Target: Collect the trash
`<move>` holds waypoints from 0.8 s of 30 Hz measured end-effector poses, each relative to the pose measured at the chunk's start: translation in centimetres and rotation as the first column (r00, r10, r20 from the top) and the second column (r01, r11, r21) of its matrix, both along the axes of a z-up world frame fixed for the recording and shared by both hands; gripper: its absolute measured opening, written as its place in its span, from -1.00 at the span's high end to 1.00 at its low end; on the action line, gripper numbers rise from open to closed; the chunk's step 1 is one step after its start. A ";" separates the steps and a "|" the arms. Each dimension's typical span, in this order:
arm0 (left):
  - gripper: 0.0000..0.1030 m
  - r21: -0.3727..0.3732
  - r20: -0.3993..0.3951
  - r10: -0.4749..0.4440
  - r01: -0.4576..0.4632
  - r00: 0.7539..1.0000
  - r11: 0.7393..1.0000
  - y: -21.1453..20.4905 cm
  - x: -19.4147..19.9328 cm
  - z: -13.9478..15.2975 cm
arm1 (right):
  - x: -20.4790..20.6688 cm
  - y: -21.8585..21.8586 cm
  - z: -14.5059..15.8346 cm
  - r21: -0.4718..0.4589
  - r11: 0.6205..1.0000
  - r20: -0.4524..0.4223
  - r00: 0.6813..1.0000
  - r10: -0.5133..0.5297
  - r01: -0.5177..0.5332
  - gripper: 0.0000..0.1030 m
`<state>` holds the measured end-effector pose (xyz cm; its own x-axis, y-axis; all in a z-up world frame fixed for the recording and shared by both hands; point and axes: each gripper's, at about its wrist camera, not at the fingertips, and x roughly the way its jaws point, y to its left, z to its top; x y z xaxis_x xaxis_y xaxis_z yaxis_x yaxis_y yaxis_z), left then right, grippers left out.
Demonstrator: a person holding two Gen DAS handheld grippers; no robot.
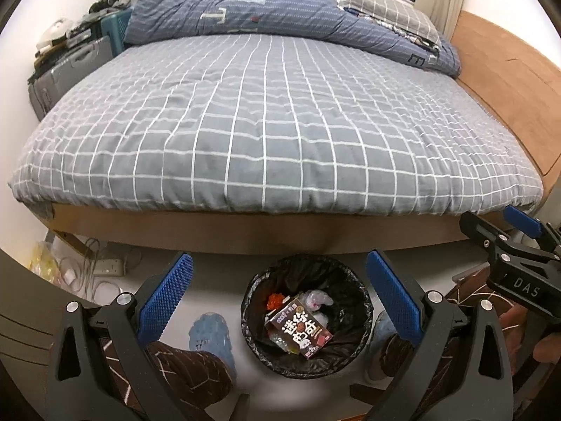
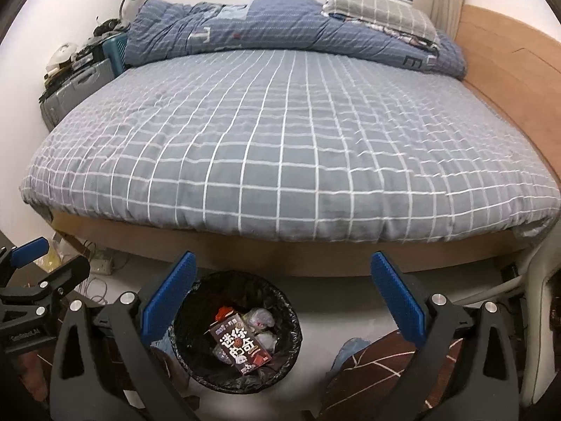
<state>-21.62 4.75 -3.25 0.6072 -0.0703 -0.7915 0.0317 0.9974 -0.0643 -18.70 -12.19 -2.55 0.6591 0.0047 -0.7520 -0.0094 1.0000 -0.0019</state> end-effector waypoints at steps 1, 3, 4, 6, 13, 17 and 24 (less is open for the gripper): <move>-0.89 0.003 0.008 -0.004 0.004 1.000 1.000 -0.1 -0.1 0.4 | -0.2 -0.2 0.4 -0.002 1.000 0.007 1.000 -0.007 0.007 -0.86; -0.89 0.009 0.020 -0.010 0.010 1.000 1.000 -0.4 -0.2 1.0 | -0.5 -0.4 1.1 -0.003 1.000 0.019 1.000 -0.014 0.014 -0.86; -0.89 0.011 0.023 -0.014 0.014 1.000 1.000 -0.6 -0.2 1.3 | -0.6 -0.6 1.4 -0.004 1.000 0.022 1.000 -0.017 0.017 -0.85; -0.89 0.016 0.032 -0.020 0.020 0.999 1.000 -0.9 -0.2 1.8 | -0.8 -0.8 1.9 -0.005 1.000 0.030 0.999 -0.020 0.020 -0.86; -0.89 0.031 0.046 -0.025 0.023 0.999 0.999 -1.5 -0.5 2.3 | -1.2 -1.0 2.7 0.004 1.000 0.038 0.999 -0.022 0.022 -0.86; -0.89 0.028 0.044 -0.017 0.016 0.999 0.999 -1.4 -0.7 2.4 | -1.3 -0.8 2.8 0.008 1.000 0.041 0.999 -0.020 0.020 -0.86; -0.89 0.026 0.046 -0.014 0.013 0.999 1.000 -1.3 -0.8 2.4 | -1.4 -0.5 2.7 0.007 1.000 0.039 0.999 -0.016 0.016 -0.86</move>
